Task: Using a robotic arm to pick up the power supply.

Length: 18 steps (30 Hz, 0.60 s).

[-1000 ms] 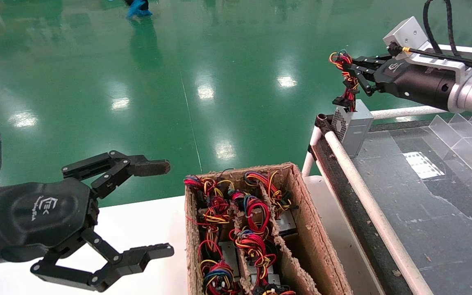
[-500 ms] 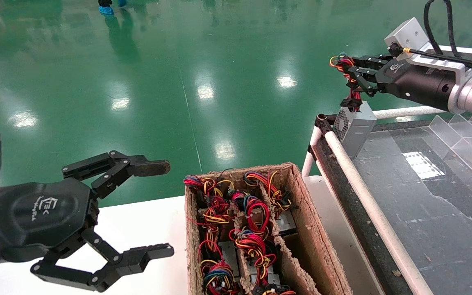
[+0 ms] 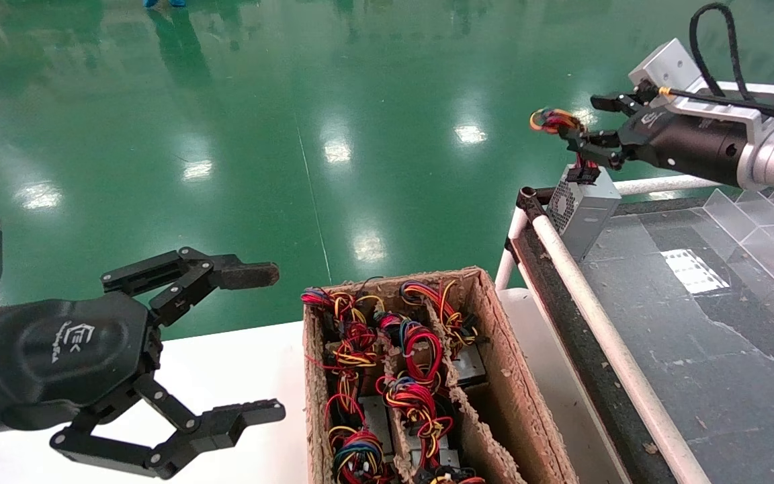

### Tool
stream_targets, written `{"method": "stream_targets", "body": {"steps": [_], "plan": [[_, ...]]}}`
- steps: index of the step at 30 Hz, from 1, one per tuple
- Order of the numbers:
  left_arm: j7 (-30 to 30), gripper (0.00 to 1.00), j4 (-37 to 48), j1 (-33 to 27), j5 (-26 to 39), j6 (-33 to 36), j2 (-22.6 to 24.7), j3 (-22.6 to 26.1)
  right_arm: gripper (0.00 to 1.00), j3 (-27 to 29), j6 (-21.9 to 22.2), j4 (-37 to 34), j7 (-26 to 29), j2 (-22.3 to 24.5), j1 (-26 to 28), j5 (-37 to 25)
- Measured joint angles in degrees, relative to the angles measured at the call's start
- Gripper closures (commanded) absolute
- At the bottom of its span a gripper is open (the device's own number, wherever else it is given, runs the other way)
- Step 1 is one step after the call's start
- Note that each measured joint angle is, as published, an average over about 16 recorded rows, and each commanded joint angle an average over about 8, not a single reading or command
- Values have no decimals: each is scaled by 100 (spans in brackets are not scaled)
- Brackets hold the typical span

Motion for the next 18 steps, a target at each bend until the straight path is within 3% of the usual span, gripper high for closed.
{"method": "stream_targets", "body": {"steps": [9,18], "plan": [[0,0,0,0,0,0,0,0,0,-131,-170,-57,277,5,101,-190],[0,0,0,0,0,0,0,0,0,99,-334,-75,564,149,101,143]]}}
